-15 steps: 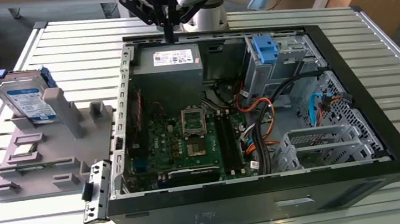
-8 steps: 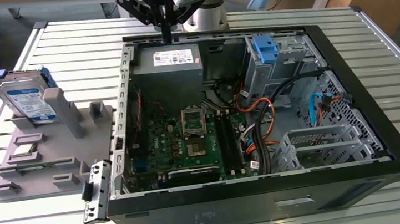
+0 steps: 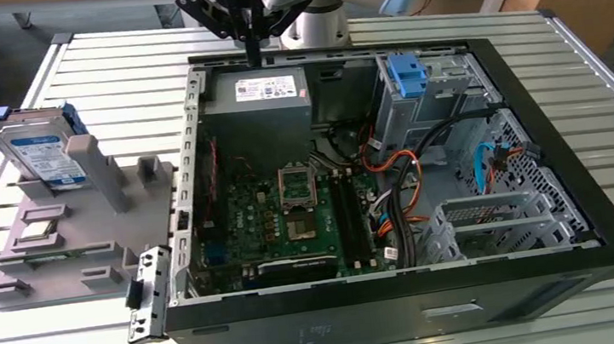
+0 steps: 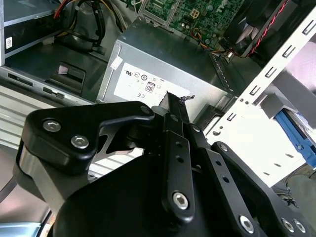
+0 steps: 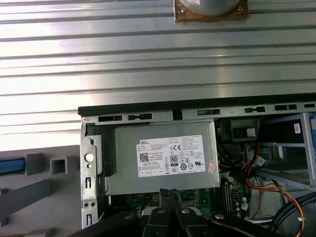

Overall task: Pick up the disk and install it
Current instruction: 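Reach for the disk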

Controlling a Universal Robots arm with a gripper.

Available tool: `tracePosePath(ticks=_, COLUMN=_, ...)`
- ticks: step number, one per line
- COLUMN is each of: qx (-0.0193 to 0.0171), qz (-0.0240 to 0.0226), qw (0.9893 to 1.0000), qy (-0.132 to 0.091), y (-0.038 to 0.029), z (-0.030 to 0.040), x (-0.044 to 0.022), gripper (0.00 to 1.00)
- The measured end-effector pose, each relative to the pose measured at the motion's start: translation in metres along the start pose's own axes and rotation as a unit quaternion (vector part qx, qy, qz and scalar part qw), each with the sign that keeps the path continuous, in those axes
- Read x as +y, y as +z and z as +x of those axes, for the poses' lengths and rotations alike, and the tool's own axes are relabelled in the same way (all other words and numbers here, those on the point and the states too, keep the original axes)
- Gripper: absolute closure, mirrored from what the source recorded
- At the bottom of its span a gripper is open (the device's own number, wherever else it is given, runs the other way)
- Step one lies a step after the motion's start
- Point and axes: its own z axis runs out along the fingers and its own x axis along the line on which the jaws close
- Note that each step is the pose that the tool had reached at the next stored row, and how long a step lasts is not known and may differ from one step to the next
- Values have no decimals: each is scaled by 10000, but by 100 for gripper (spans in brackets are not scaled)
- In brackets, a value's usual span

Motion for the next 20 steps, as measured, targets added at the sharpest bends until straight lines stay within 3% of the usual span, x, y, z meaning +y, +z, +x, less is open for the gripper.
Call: tracePosePath(ticks=20, qx=0, qz=0, qw=10000, qy=0, y=0, z=133, x=-10, gripper=89)
